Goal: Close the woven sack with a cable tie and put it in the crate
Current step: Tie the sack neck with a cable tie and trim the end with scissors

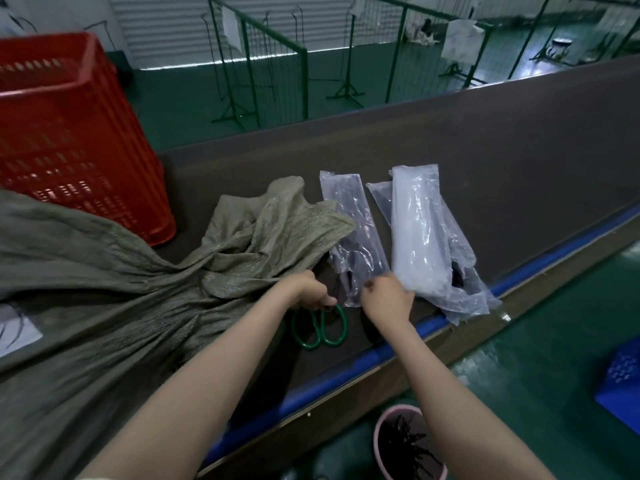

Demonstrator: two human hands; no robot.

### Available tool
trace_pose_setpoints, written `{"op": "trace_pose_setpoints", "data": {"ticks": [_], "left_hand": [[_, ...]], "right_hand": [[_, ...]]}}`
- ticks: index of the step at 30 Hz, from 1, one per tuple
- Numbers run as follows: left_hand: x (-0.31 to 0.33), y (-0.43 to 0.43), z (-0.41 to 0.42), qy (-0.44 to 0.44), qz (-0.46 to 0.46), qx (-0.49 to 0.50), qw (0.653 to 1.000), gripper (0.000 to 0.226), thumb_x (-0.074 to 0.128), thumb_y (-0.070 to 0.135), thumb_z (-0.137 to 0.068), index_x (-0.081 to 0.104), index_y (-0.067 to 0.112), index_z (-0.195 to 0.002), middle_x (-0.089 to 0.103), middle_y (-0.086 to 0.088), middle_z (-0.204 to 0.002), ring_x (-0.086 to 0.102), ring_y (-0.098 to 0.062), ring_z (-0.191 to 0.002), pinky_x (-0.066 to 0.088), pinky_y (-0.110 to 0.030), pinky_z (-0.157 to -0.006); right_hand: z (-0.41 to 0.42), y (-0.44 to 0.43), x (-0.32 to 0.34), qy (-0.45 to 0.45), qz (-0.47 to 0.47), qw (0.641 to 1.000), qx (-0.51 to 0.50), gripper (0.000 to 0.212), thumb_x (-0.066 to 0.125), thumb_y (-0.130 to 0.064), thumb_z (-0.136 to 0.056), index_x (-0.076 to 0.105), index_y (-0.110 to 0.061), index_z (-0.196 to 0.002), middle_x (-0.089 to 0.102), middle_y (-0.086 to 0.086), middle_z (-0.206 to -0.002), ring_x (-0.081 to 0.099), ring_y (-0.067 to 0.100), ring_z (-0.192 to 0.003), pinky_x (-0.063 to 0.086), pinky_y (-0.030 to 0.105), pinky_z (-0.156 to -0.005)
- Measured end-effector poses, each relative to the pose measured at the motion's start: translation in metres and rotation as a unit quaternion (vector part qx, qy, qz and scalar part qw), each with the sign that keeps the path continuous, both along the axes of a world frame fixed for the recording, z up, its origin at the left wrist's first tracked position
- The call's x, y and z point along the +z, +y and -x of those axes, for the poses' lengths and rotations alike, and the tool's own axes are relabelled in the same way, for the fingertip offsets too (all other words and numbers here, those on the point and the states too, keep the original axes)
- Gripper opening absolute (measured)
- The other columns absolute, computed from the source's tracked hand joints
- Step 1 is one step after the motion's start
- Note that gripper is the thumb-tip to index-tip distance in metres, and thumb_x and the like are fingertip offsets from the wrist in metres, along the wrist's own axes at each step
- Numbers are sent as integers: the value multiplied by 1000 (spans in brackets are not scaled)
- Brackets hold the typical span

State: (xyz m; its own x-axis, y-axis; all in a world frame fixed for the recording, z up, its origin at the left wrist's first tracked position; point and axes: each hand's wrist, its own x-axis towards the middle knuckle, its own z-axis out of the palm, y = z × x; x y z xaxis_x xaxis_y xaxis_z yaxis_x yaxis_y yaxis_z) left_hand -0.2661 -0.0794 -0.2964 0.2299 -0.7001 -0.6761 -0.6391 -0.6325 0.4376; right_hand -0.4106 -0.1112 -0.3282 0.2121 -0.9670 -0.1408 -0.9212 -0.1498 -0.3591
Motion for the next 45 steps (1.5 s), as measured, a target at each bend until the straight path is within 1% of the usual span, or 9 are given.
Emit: {"op": "trace_pose_setpoints", "data": {"ticks": [4, 7, 12, 18, 21, 28, 36, 40, 45], "left_hand": [[13, 30, -26, -14, -55, -56, 997, 18, 66, 26, -82, 61, 9, -84, 58, -7, -78, 47, -16, -60, 33, -25, -51], [27, 49, -33, -39, -89, -114, 989, 20, 64, 26, -84, 63, 14, -98, 59, -4, -82, 50, -15, -65, 33, -16, -43], [36, 59, -39, -45, -12, -74, 996, 16, 62, 32, -86, 63, 16, -84, 57, 3, -67, 47, -7, -55, 38, -17, -43], [43, 77, -55, -66, -109, -146, 981, 19, 68, 34, -81, 69, 18, -70, 59, 3, -69, 49, -12, -64, 37, -22, -57], [53, 88, -63, -180, 105, -39, 977, 52, 77, 41, -67, 66, 14, -110, 67, -8, -112, 59, -21, -97, 45, -29, -80], [30, 100, -86, -390, -94, -124, 907, 149, 80, 57, -52, -38, 25, -136, -34, -24, -149, -29, -43, -138, -14, -55, -113], [0, 98, -128, -371, 77, 62, 923, 100, 62, 33, -79, -7, 10, -148, 47, -24, -136, 49, -36, -123, 39, -38, -101], [10, 106, -148, -339, 107, 152, 922, 40, 53, 29, -81, 57, 8, -115, 63, -15, -119, 59, -33, -111, 46, -36, -89], [17, 105, -149, -265, 134, 203, 933, 45, 42, 30, -84, 58, 8, -120, 59, -20, -126, 49, -36, -122, 29, -39, -108]], "right_hand": [[-34, 24, 10, -269, -174, 941, -109, 27, 51, -22, -90, 66, 0, -93, 67, 18, -87, 62, 26, -66, 41, 26, -58], [-67, 30, 3, -465, -394, 762, -222, 26, 44, -13, -96, 46, -4, -72, 51, 14, -66, 42, 8, -20, 27, 13, -27], [-89, 42, -2, -590, -475, 605, -245, 33, 31, 4, -96, 45, -1, -67, 45, 11, -64, 48, 15, -39, 34, 12, -25], [-84, 48, -5, -585, -396, 647, -287, 29, 48, -5, -93, 48, -6, -64, 44, 7, -61, 35, 4, -20, 22, 9, -23], [-81, 51, -4, -560, -316, 702, -306, 27, 51, -3, -91, 53, -6, -64, 51, 7, -60, 43, 11, -42, 32, 11, -27], [-107, 104, -7, -476, -361, 789, -146, 5, 52, -5, -91, 54, -5, -86, 57, 9, -66, 56, 9, -28, 47, 19, -33], [-110, 115, -3, -319, -444, 835, -59, 24, 50, -1, -88, 55, -3, -65, 59, 12, -63, 57, 14, -30, 49, 20, -34], [-107, 122, -14, -238, -407, 880, -56, 18, 48, -6, -82, 61, -3, -70, 60, 6, -55, 49, 12, -34, 37, 14, -32], [-114, 134, -19, -155, -352, 922, 48, 14, 50, -12, -82, 61, -7, -75, 61, 5, -59, 57, 14, -44, 46, 19, -41]]}}
